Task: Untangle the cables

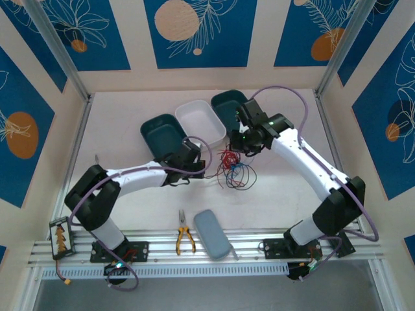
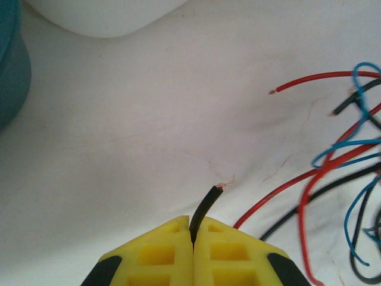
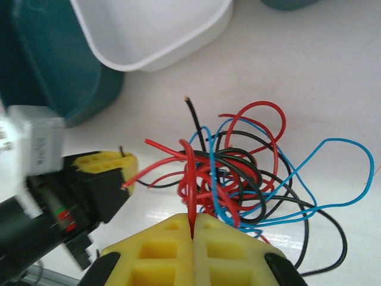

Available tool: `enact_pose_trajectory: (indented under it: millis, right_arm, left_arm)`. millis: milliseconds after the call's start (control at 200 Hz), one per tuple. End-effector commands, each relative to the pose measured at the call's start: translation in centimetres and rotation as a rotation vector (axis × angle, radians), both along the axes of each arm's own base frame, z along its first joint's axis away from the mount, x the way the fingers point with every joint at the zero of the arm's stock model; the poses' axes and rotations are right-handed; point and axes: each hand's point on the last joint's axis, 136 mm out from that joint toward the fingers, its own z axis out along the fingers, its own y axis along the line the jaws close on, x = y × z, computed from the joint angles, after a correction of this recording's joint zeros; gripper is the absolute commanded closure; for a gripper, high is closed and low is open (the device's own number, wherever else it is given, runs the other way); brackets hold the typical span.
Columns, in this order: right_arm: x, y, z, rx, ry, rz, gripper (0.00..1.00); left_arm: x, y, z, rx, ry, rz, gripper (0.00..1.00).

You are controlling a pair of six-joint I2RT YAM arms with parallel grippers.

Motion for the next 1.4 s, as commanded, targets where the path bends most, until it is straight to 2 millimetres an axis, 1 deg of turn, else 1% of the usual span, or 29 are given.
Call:
enact_pose_trajectory:
  millis: [0, 230, 355, 405, 495, 575, 640, 670, 685, 860, 875, 905, 930, 970, 1065, 1150, 1280, 1391]
  right_arm:
    - [-0.7, -0.1, 2.8, 0.04, -0.047, 0.003, 1.0]
    - [-1.4, -2.1, 4.6, 0.012, -0.095, -0.034, 1.0]
    - [-1.7, -2.9, 5.6, 0.022, -0.131, -0.052, 1.0]
    - [-1.8, -3.2, 5.9, 0.023, -0.143, -0.06, 1.0]
    - [-2.0, -3.6, 6.1, 0.034, -0.151, -0.072, 1.0]
    - [-2.2, -3.6, 6.0, 0.049, -0.152, -0.074, 1.0]
    - [-2.3, -3.4, 6.0, 0.067, -0.154, -0.068, 1.0]
    - [-2.4, -3.3, 6.1, 0.076, -0.159, -0.063, 1.0]
    - [-2.4, -3.2, 6.1, 0.081, -0.16, -0.06, 1.0]
    - [-2.6, -3.4, 6.3, 0.086, -0.172, -0.061, 1.0]
    - [-2.6, -3.4, 6.3, 0.087, -0.173, -0.06, 1.0]
    - [-2.6, -3.4, 6.2, 0.087, -0.17, -0.062, 1.0]
    - [-2.6, -3.4, 6.0, 0.088, -0.167, -0.062, 1.0]
    - [-2.6, -3.3, 5.8, 0.09, -0.162, -0.063, 1.0]
    - [-2.6, -3.1, 4.9, 0.095, -0.141, -0.067, 1.0]
    - [-2.5, -3.0, 4.3, 0.098, -0.123, -0.071, 1.0]
    - [-2.4, -2.6, 3.8, 0.109, -0.108, -0.067, 1.0]
    - [-2.4, -2.3, 3.8, 0.122, -0.104, -0.061, 1.0]
  left_arm:
    - [0.1, -0.4, -0.7, -0.004, 0.018, -0.012, 1.0]
    - [-0.3, -0.3, -1.7, 0.004, 0.033, -0.022, 1.0]
    - [-0.6, -0.4, -2.0, -0.001, 0.041, -0.035, 1.0]
    - [-0.7, -0.4, -2.0, -0.006, 0.039, -0.042, 0.96]
    - [-0.8, -0.8, -1.4, -0.027, 0.024, -0.063, 0.86]
    - [-0.7, -1.2, -0.5, -0.051, 0.001, -0.082, 0.78]
    - [-0.6, -1.7, 0.4, -0.071, -0.023, -0.101, 0.62]
    - [-0.5, -1.8, 0.9, -0.082, -0.035, -0.108, 0.52]
    - [-0.5, -1.9, 1.2, -0.087, -0.041, -0.111, 0.48]
    - [0.0, -2.8, 4.3, -0.148, -0.123, -0.136, 0.23]
    - [0.1, -2.8, 4.6, -0.153, -0.131, -0.137, 0.2]
    - [0.2, -3.0, 5.2, -0.169, -0.148, -0.142, 0.11]
    - [0.3, -3.2, 5.7, -0.182, -0.165, -0.147, 0.05]
    - [0.4, -3.5, 6.6, -0.201, -0.193, -0.158, 0.0]
    - [0.4, -4.4, 8.5, -0.241, -0.268, -0.197, 0.0]
    - [0.3, -5.2, 9.6, -0.255, -0.322, -0.238, 0.0]
    - [0.3, -6.7, 9.4, -0.238, -0.348, -0.29, 0.0]
    - [0.5, -8.0, 8.5, -0.243, -0.347, -0.318, 0.0]
